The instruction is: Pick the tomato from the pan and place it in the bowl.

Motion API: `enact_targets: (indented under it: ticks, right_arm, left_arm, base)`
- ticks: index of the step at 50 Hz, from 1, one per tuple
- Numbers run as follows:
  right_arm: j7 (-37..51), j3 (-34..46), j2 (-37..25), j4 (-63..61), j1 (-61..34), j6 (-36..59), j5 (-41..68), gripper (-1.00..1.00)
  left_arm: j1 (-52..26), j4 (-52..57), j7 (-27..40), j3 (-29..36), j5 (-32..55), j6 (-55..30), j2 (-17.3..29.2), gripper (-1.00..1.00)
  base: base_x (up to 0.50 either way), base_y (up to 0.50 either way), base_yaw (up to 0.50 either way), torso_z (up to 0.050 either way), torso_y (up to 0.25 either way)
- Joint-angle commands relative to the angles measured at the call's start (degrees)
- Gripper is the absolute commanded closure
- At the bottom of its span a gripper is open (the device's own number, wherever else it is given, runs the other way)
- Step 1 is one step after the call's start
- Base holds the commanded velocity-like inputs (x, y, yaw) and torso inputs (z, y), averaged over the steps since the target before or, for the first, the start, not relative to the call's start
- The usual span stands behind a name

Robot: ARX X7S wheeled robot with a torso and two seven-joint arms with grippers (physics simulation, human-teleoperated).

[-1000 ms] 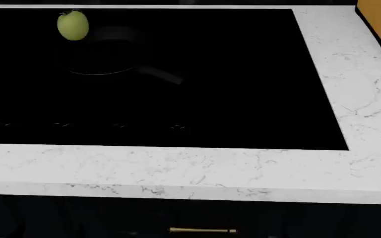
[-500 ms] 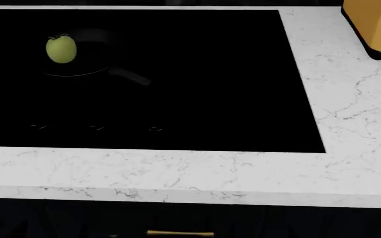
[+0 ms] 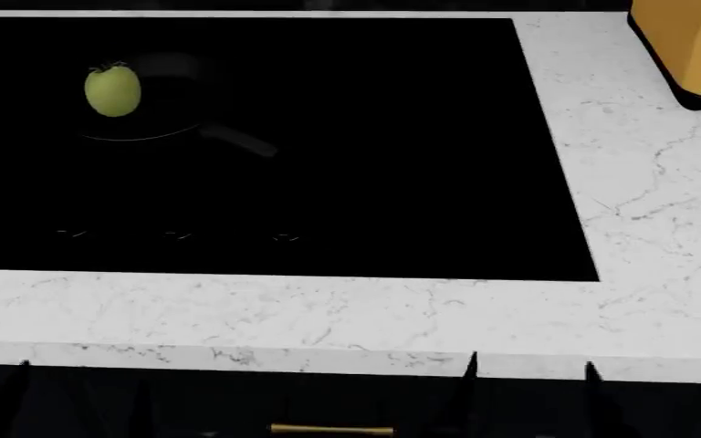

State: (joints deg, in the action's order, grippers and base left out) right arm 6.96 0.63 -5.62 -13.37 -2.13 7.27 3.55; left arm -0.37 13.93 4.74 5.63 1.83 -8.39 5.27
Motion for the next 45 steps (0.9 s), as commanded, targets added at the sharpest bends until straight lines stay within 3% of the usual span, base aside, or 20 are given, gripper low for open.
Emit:
enact_targets:
  ticks: [1, 3, 4, 6, 8, 11, 13, 17, 29, 40, 45]
  right_arm:
    - [3.38, -10.41, -3.96, -30.84, -13.78, 24.04, 7.63, -1.00]
    - [5.10, -11.59, -6.87, -39.19, -22.92, 37.78, 9.58, -1.00]
    - [5.75, -11.92, -7.91, -41.76, -26.04, 41.80, 10.08, -1.00]
    - [6.46, -15.75, -8.54, -46.47, -34.69, 54.15, 15.62, -1.00]
    - [12.18, -19.68, -11.25, -46.58, -43.76, 63.19, 24.47, -1.00]
    - [15.20, -20.19, -13.55, -45.34, -53.51, 70.68, 27.32, -1.00]
    - [16.24, -23.07, -11.74, -41.94, -59.78, 73.75, 27.99, -1.00]
    - [17.22, -17.84, -14.85, -36.71, -62.07, 69.02, 24.74, -1.00]
    - [16.26, -13.95, -15.88, -21.68, -62.45, 58.73, 19.89, -1.00]
    - [15.71, -12.34, -17.02, -21.16, -61.39, 57.53, 19.37, -1.00]
    - [15.62, -12.13, -16.40, -21.09, -60.36, 56.52, 19.47, -1.00]
  left_arm:
    - [-9.70, 29.49, -0.61, 1.46, -9.08, -28.07, 2.44, -1.00]
    - [-19.24, 41.65, -2.72, 5.24, -12.78, -44.50, 3.38, -1.00]
    - [-22.00, 43.91, -2.76, 7.52, -14.80, -48.65, 4.25, -1.00]
    - [-29.93, 46.05, -14.33, 7.72, -24.67, -57.86, -1.16, -1.00]
    - [-40.64, 46.03, -28.70, 10.62, -40.96, -67.93, -4.24, -1.00]
    - [-51.79, 44.80, -34.72, 14.42, -47.74, -77.94, -0.86, -1.00]
    - [-55.35, 41.49, -36.55, 10.12, -46.03, -77.97, -0.41, -1.00]
    - [-57.52, 37.97, -36.95, 6.84, -44.80, -76.55, 0.45, -1.00]
    - [-61.74, 26.22, -33.36, -0.06, -41.65, -69.85, 1.08, -1.00]
    - [-61.76, 24.71, -31.55, -4.26, -40.44, -69.02, -0.38, -1.00]
    - [-59.93, 23.17, -30.28, -6.75, -38.32, -66.21, -1.70, -1.00]
  base:
    - [0.00, 0.00, 0.00, 0.000, 0.000]
    - [0.00, 0.00, 0.00, 0.000, 0.000]
    - [0.00, 0.00, 0.00, 0.000, 0.000]
    - [0.00, 0.00, 0.00, 0.000, 0.000]
    - [0.00, 0.00, 0.00, 0.000, 0.000]
    - [0.00, 0.00, 0.00, 0.000, 0.000]
    - [0.00, 0.00, 0.00, 0.000, 0.000]
    - [0.00, 0.00, 0.00, 0.000, 0.000]
    - [0.00, 0.00, 0.00, 0.000, 0.000]
    - [0.00, 0.00, 0.00, 0.000, 0.000]
    - [0.00, 0.41, 0.00, 0.000, 0.000]
